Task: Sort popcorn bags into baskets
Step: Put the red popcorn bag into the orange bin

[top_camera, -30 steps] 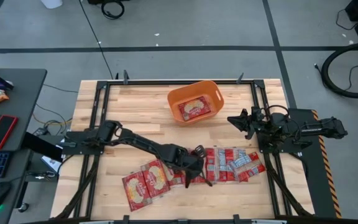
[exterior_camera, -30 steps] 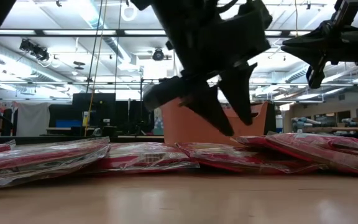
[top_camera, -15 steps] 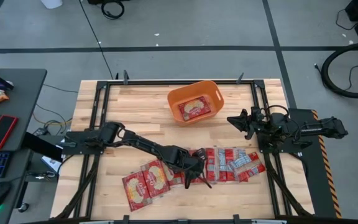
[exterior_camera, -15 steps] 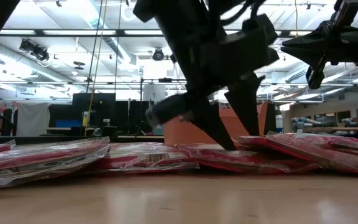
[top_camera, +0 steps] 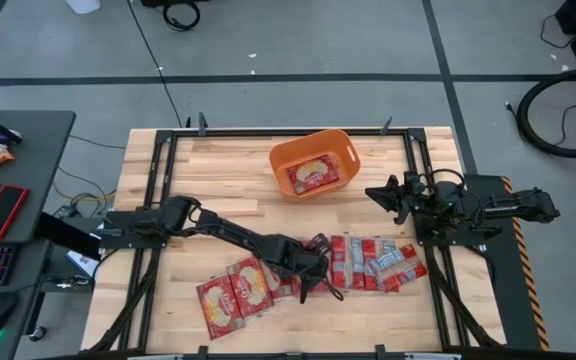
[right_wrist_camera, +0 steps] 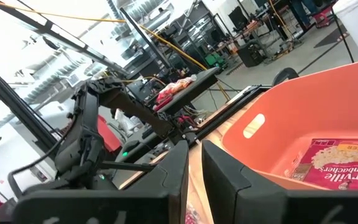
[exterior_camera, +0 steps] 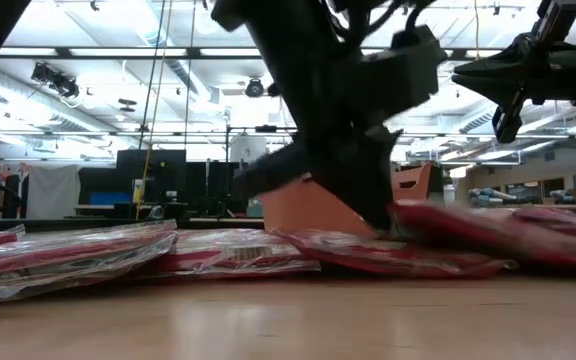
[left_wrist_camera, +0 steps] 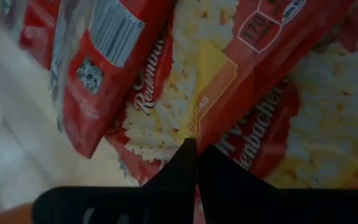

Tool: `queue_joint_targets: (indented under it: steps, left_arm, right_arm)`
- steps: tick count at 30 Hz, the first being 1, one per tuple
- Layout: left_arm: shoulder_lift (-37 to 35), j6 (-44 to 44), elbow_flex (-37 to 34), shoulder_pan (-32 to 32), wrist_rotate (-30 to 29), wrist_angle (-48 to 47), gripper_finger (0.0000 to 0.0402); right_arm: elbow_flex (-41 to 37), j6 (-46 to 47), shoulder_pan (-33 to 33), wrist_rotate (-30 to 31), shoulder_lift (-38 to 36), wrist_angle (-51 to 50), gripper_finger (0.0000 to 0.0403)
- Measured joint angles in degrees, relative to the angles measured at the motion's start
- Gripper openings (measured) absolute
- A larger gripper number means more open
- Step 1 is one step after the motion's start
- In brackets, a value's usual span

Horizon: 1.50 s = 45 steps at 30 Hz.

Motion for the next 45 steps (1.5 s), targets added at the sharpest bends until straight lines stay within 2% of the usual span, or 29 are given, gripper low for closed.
queue_joint_targets:
  steps: [13, 16, 23, 26, 35, 41, 45]
  left_arm:
    - [-10.08, -12.63, 5.12, 2.2, 1.12, -12.18, 0.0006]
    - [-11.81, -18.2, 6.01, 3.58, -1.47, -11.51, 0.0006]
    - [-13.62, -37.13, 6.19, 10.05, -11.71, -10.68, 0.001]
    - [-13.64, -42.38, 6.19, 13.06, -12.85, -10.59, 0.001]
    - [-11.91, -50.2, 5.72, 22.92, -10.84, -11.88, 0.0012]
    - [-7.95, -50.47, 5.68, 26.82, -5.56, -12.28, 0.0013]
    - [-6.59, -49.91, 5.6, 28.06, -4.92, -13.52, 0.0027]
  right_arm:
    - [0.0, 0.0, 0.0, 0.02, 0.0, -0.01, 0.0052]
    - [0.0, 0.0, 0.0, 0.02, 0.0, -0.04, 0.0052]
    - [0.0, 0.0, -0.02, 0.02, 0.07, -0.02, 0.0052]
    - [0.0, 0.0, 0.0, 0.04, 0.09, 0.0, 0.0052]
    - [0.0, 0.0, -0.01, 0.02, 0.09, -0.01, 0.0052]
    - [0.0, 0.0, -0.02, 0.07, 0.11, -0.01, 0.0052]
    - [0.02, 0.0, -0.02, 0.07, 0.11, -0.02, 0.0052]
